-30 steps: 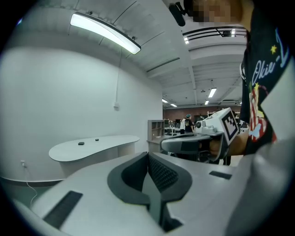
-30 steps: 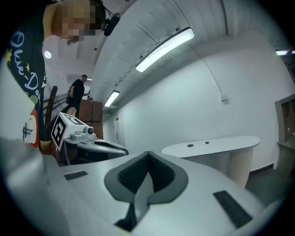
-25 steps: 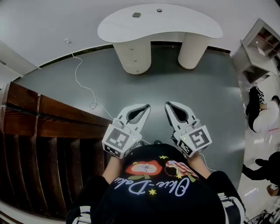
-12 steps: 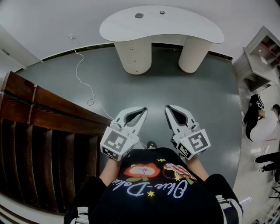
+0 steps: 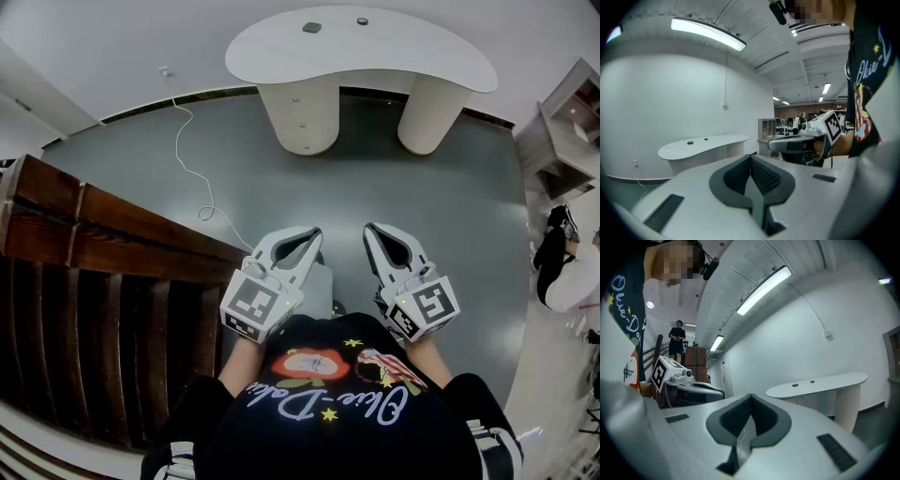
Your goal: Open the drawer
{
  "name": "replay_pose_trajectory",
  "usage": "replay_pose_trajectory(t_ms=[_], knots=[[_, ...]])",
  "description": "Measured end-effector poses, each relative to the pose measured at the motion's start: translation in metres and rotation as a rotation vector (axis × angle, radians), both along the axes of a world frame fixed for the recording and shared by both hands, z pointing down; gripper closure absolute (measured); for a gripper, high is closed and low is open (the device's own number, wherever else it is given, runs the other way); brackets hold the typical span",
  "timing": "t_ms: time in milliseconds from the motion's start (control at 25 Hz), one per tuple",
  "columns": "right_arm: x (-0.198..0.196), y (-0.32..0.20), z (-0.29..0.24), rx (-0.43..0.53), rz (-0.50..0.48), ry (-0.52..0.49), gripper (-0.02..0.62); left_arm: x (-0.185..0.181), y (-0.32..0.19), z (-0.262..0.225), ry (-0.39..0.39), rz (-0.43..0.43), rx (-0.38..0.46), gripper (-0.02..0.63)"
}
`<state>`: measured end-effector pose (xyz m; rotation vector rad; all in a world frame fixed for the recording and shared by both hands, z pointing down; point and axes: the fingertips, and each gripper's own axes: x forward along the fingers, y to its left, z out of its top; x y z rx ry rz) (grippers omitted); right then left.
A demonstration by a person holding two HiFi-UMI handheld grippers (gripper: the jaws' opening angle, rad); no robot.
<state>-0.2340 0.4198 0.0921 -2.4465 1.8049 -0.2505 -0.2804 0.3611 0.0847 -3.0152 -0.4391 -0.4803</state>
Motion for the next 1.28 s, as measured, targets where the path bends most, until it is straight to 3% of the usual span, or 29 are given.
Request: replay_pose_trajectory(t_ms=[640, 1280], knots=[[0.099, -0.072, 0.0, -0.046, 0.072, 0.009, 0.595, 0.109, -0.084, 0.002, 0.029, 0.048, 0.012, 0.601], [0.183, -0.158, 0.004, -0.078, 0.123, 0.003, 0.595, 0.196, -0.182, 0.008, 0.033, 0.072, -0.05, 0.601]])
